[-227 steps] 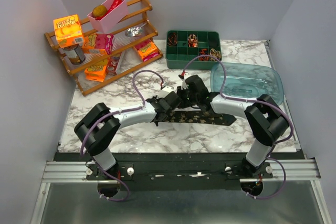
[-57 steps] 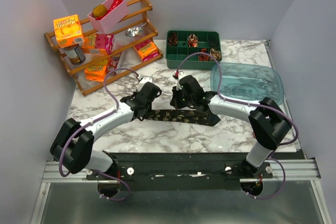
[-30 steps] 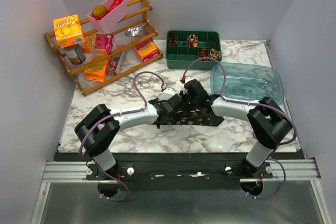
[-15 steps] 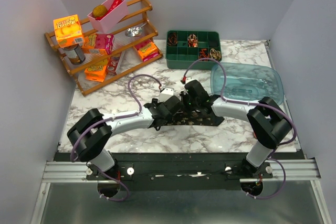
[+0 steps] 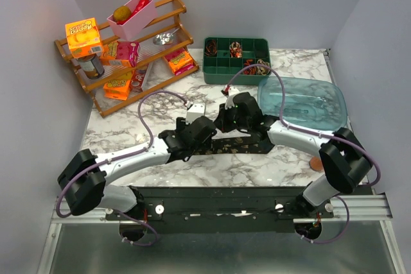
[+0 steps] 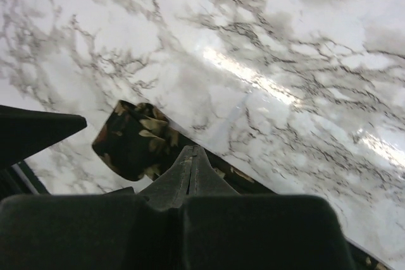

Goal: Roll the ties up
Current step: Roll the tie at the center of the board.

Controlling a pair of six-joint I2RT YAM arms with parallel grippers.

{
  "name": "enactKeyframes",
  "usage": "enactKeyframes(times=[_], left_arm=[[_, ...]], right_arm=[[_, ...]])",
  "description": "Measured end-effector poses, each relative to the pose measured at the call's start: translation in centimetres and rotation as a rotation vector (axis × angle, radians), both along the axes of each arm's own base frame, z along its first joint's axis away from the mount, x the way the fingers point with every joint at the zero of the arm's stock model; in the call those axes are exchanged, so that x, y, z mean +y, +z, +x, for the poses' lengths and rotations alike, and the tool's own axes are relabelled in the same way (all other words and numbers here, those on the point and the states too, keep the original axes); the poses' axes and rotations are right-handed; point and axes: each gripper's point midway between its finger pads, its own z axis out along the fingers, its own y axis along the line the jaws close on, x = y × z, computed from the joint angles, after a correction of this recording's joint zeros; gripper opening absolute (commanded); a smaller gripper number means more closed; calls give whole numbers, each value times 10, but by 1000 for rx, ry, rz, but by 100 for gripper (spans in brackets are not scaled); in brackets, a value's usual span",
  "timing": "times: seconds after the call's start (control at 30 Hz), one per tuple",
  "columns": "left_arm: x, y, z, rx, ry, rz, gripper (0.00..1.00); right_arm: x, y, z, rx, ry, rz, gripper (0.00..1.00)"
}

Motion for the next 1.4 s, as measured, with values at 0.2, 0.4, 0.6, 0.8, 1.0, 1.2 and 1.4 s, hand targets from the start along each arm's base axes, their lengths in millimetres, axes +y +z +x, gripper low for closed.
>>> enactKeyframes(times=[0.2, 0.4, 0.6, 0.8, 1.0, 1.2, 1.4], left_arm=[[35, 9, 10, -16, 87, -69, 88], [83, -8, 15, 28, 196, -175, 93], [102, -34, 11, 113, 230, -369, 93], [96, -47, 6, 169, 199, -537, 93], [75, -42, 5, 167, 105, -649, 93], [63, -46, 1, 168, 46, -717, 91], [56, -53, 1, 176, 9, -733, 86]], right_arm=[[33, 21, -6, -17, 98, 66, 1], [65, 15, -22, 11, 195, 74, 1], [89, -7, -33, 63, 259, 41, 1], [86, -30, -43, 115, 272, -14, 1], [76, -46, -48, 135, 266, -50, 1], [66, -60, -53, 151, 255, -82, 1], [64, -62, -51, 146, 240, -93, 1]])
